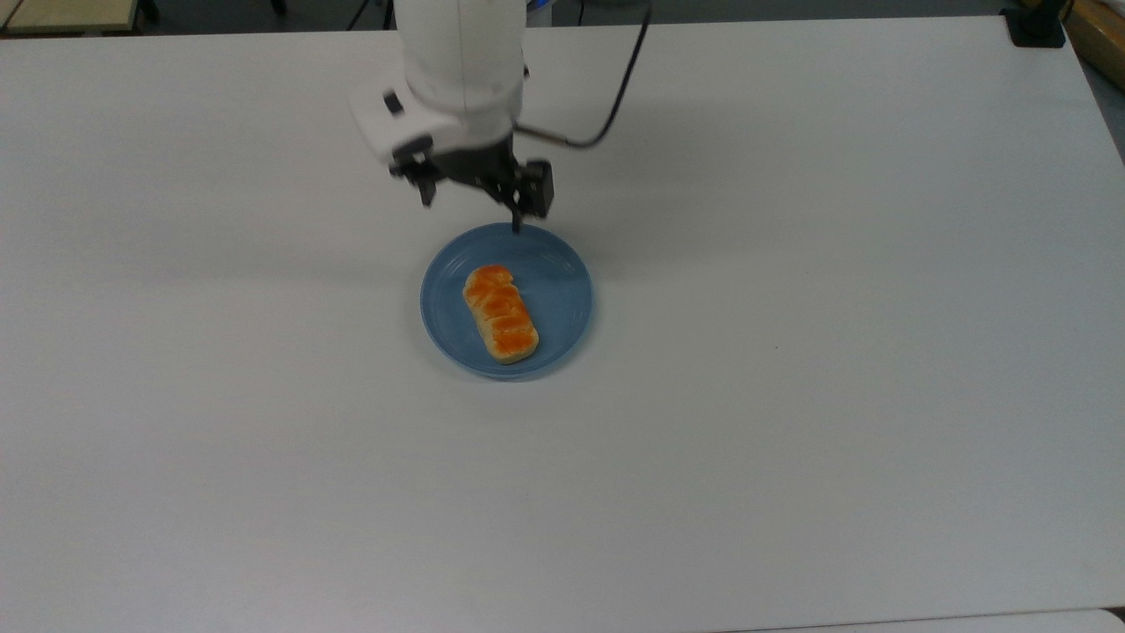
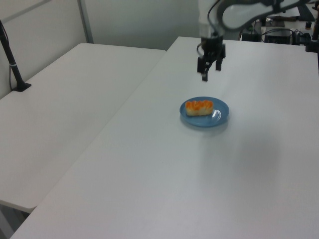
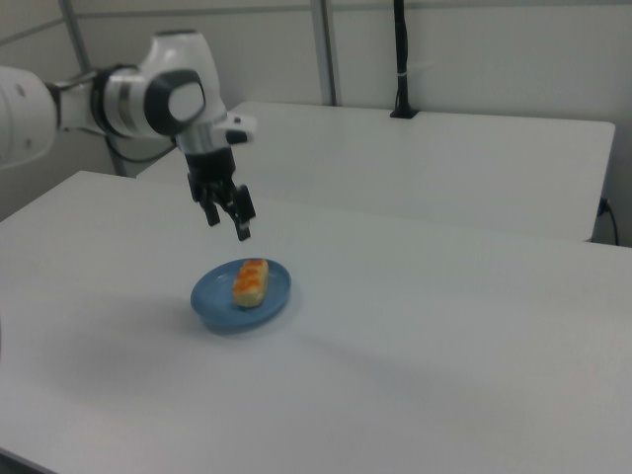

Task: Put the bread on a plate
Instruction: 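Lower the bread onto the plate, open the gripper and rise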

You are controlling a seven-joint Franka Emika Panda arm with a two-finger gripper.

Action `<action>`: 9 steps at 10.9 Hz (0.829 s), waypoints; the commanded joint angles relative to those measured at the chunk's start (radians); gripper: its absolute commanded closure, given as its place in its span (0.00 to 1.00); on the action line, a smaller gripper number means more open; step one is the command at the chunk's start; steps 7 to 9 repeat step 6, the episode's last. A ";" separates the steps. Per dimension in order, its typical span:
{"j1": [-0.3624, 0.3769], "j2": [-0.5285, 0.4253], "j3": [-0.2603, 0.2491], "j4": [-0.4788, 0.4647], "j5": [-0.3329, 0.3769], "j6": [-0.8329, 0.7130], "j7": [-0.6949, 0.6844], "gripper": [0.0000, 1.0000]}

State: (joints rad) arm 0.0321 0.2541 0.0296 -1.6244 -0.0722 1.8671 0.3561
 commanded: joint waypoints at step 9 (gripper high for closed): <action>-0.060 -0.271 -0.037 -0.092 -0.001 -0.180 -0.278 0.00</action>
